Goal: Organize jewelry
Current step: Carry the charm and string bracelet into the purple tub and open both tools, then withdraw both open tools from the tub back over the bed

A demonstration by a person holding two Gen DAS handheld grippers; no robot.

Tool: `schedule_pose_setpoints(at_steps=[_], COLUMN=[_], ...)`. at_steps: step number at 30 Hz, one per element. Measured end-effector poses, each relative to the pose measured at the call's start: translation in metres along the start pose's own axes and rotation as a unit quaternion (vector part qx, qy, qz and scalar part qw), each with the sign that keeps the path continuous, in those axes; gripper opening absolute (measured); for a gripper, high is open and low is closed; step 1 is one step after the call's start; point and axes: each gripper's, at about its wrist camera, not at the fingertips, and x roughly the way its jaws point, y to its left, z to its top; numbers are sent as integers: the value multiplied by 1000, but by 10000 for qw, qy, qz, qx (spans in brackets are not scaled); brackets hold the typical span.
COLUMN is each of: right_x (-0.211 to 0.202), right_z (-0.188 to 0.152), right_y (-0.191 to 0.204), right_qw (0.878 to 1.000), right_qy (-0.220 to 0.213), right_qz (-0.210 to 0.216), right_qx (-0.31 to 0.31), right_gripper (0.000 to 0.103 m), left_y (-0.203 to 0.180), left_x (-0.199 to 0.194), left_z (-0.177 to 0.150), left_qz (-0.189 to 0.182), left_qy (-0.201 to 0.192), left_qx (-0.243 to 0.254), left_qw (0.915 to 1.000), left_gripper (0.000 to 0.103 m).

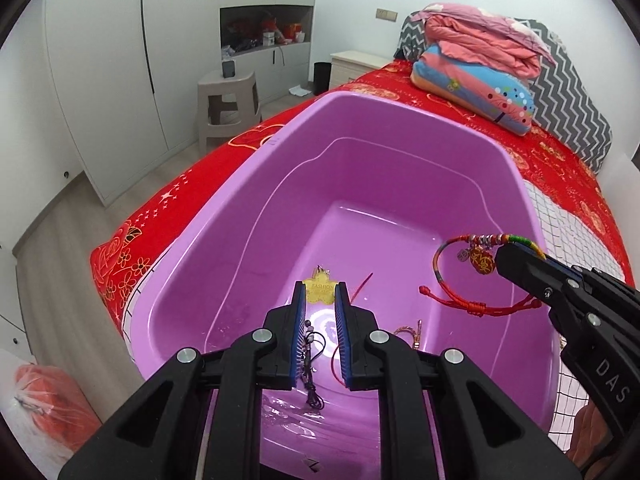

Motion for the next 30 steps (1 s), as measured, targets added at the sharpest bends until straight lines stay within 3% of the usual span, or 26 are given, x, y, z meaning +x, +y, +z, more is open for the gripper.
schedule_pose_setpoints(at_steps=[8,9,10,11,12,13,19,30], right_x=[4,4,3,1,-2,-5,-22,-51], right_z=[0,0,0,0,0,0,-4,-22], right_y=[-3,-3,-5,-5,-6,-7,-14,-29], right_qw=[10000,9999,9999,9999,9999,9999,9995,9984], right_qy=[89,92,84,63,13,-35,-211,-411], right_qz=[-38,-63,-90,-111,-130,-148,-246,-177], right_qx=[10,6,18,38,59,64,70,340], right_gripper=[7,13,20,34,42,42,44,48], left_y=[-2,-2,-2,-2,0,2,2,-12], left_x=[6,5,4,3,1,-5,-11,-24], left_z=[1,1,1,1,0,-1,-2,-9], left_qz=[160,190,237,274,307,330,487,425], left_qy=[220,232,242,238,197,52,28,0], left_qx=[-12,-6,0,-7,-39,-111,-56,8], left_qw=[9996,9995,9994,9993,9993,9994,9988,9991], left_gripper=[16,22,30,60,87,92,91,91])
